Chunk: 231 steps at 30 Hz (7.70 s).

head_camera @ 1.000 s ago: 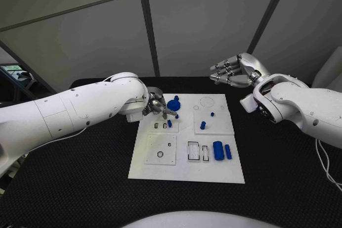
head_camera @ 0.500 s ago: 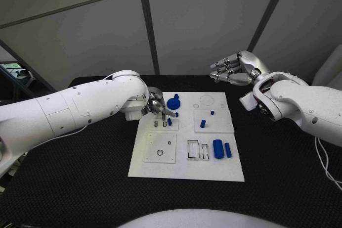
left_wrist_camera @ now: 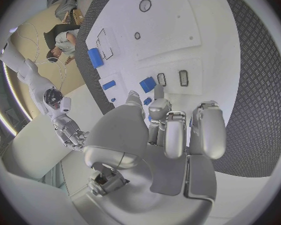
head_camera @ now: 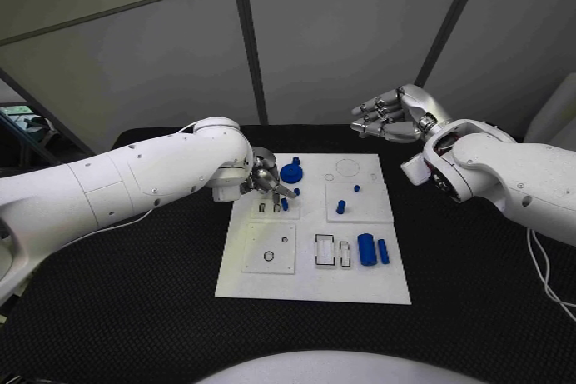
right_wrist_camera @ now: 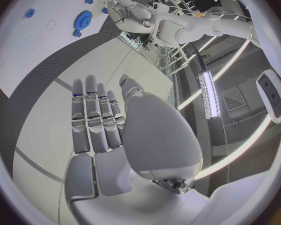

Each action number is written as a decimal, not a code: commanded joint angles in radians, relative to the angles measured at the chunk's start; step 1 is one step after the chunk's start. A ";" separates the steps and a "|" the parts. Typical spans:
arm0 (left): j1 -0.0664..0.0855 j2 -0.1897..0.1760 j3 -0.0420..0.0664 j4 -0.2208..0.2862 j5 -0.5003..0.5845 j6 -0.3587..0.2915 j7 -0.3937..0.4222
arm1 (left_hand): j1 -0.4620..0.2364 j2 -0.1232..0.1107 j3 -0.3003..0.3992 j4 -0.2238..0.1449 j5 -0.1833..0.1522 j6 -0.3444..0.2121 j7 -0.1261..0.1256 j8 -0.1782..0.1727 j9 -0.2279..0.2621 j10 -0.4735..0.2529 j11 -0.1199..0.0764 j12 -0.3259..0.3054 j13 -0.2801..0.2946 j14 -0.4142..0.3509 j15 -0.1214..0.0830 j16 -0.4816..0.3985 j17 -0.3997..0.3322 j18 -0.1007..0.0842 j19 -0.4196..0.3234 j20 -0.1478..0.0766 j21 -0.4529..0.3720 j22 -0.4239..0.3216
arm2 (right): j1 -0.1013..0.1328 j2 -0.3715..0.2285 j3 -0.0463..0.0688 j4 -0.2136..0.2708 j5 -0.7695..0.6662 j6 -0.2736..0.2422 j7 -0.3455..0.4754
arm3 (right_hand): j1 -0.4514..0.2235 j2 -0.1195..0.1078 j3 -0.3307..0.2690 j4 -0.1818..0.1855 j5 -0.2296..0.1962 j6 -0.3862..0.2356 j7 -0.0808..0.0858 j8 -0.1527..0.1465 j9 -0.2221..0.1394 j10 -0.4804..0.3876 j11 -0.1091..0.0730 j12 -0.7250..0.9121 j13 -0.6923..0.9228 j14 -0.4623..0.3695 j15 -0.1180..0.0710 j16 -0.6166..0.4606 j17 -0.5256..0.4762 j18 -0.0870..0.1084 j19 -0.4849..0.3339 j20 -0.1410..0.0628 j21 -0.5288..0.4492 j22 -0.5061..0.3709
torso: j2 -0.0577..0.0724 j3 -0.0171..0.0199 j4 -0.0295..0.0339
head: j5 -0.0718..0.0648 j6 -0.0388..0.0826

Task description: Assemble the parts on the task board

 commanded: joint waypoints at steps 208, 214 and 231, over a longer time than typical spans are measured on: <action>-0.085 -0.085 -0.002 0.139 -0.215 -0.199 0.008 | -0.182 -0.190 0.599 -0.098 0.018 0.004 -0.043 0.084 0.304 0.051 -0.038 -0.010 0.011 0.103 -0.035 0.025 0.253 -0.025 0.047 -0.028 0.048 0.125 | 0.001 0.030 0.000 -0.053 -0.009 0.055 -0.035 | -0.048 0.017 -0.013 -0.010 0.037 -0.016 0.009 -0.002 -0.002 -0.022 0.011 0.000 -0.035 -0.002 0.017 -0.035 -0.022 0.011 0.016 0.015 -0.062 -0.039 | -0.006 0.0003 0.0094 | 0.000 -0.050; -0.086 -0.094 -0.001 0.145 -0.194 -0.210 0.010 | -0.216 -0.201 0.530 -0.053 0.019 0.004 -0.041 0.078 0.309 0.048 -0.036 -0.009 0.011 0.102 -0.034 0.025 0.253 -0.025 0.047 -0.027 0.047 0.126 | 0.001 0.029 0.000 -0.054 -0.009 0.056 -0.035 | -0.050 0.017 -0.014 -0.010 0.037 -0.017 0.010 -0.002 -0.002 -0.024 0.012 0.000 -0.036 -0.004 0.018 -0.035 -0.023 0.011 0.016 0.016 -0.065 -0.041 | -0.006 0.0004 0.0090 | -0.003 -0.050; -0.086 -0.110 0.056 0.163 -0.139 -0.228 0.017 | -0.187 -0.202 0.408 -0.006 0.020 -0.014 -0.036 0.060 0.319 0.019 -0.032 -0.043 -0.032 0.100 -0.032 0.019 0.245 -0.022 0.041 -0.026 0.033 0.114 | 0.001 0.029 0.000 -0.059 -0.009 0.059 -0.035 | -0.054 0.018 -0.018 -0.011 0.037 -0.020 0.011 -0.003 -0.002 -0.028 0.014 0.000 -0.038 -0.008 0.019 -0.036 -0.026 0.011 0.016 0.018 -0.072 -0.046 | -0.006 0.0000 0.0104 | -0.003 -0.049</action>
